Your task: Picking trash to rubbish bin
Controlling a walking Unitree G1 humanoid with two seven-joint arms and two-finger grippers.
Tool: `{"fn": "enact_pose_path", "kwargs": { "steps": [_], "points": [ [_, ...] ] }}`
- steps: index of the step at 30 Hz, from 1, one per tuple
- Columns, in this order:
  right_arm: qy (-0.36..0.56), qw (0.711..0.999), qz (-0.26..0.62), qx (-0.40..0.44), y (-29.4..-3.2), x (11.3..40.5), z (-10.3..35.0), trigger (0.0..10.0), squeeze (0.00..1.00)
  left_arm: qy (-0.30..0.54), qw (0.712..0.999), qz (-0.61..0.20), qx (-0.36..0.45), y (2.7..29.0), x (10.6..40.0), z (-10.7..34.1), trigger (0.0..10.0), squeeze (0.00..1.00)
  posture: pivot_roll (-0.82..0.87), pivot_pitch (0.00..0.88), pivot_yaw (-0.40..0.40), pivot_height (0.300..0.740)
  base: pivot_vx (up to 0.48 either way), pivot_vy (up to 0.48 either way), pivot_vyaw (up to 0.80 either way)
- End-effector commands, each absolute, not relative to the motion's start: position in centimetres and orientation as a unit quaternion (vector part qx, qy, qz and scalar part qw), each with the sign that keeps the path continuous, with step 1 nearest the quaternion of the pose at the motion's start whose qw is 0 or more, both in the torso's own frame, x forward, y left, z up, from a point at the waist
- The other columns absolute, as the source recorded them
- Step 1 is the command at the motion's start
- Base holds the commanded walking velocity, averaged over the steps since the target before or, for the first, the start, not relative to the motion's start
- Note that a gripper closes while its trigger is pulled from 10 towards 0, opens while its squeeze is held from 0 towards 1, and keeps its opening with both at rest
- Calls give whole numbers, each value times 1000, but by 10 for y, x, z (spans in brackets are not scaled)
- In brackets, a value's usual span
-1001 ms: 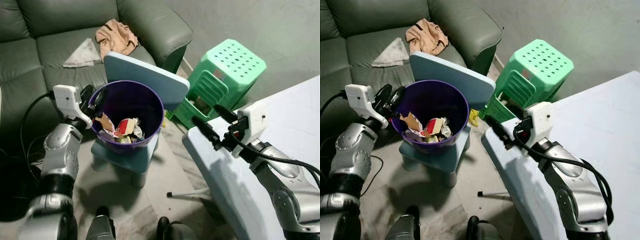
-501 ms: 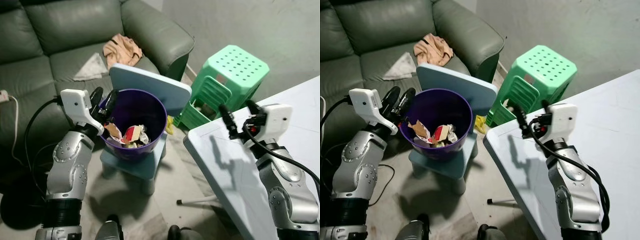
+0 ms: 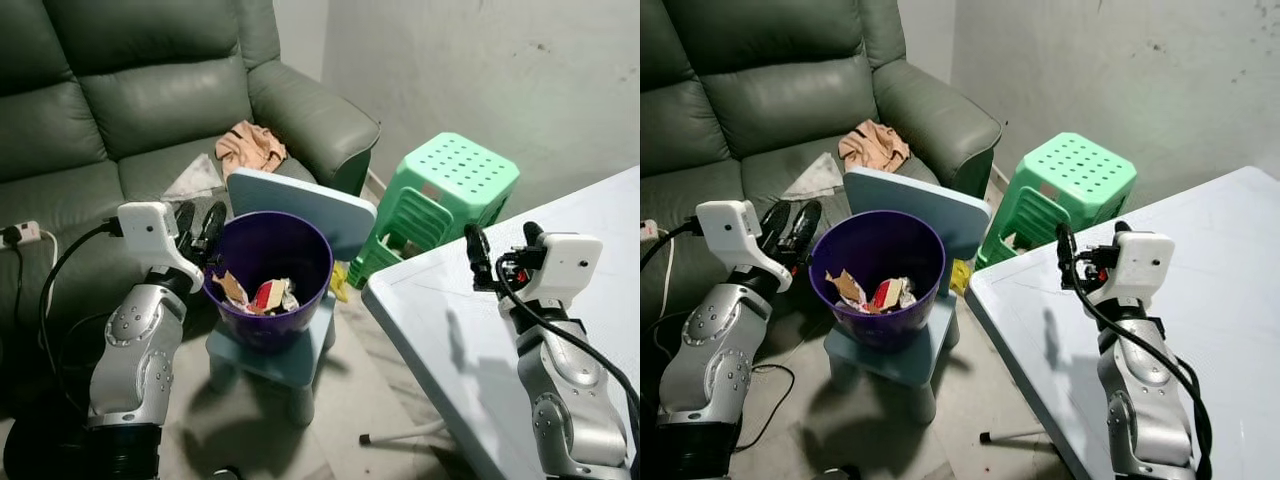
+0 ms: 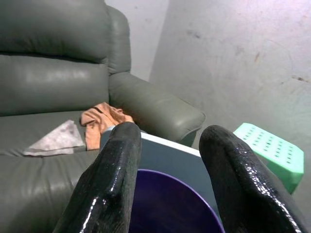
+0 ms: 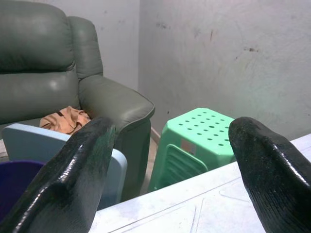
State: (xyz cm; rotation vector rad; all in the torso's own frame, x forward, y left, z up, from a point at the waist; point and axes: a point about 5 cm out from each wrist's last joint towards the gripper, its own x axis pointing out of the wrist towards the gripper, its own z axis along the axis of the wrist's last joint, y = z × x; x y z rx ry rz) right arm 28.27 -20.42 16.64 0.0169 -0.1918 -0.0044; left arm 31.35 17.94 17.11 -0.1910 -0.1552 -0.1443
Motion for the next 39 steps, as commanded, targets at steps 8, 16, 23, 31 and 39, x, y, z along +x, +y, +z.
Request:
{"fn": "enact_pose_path", "kwargs": {
  "steps": [8,16,23,31,39],
  "points": [
    [-89,996,-15,3,-207,281,163,10000,0,-56,991,-64,-100,177,317,167,10000,0,-75,71,-52,740,0,0,0],
    [-84,996,-15,6,-207,280,162,10000,0,-48,991,-57,-108,177,318,166,10000,0,-78,78,-51,740,0,0,0],
    [-66,998,-14,10,-207,281,158,10000,0,-43,991,-55,-110,176,319,164,10000,0,-79,77,-51,740,0,0,-335],
    [-64,998,-11,8,-205,283,158,10000,0,-38,990,-58,-122,175,321,165,10000,0,-78,71,-53,740,0,67,-775],
    [-64,998,-7,7,-204,284,158,10000,0,-38,989,-53,-132,175,321,165,10000,0,-74,65,-59,740,0,439,-775]
  ]
}}
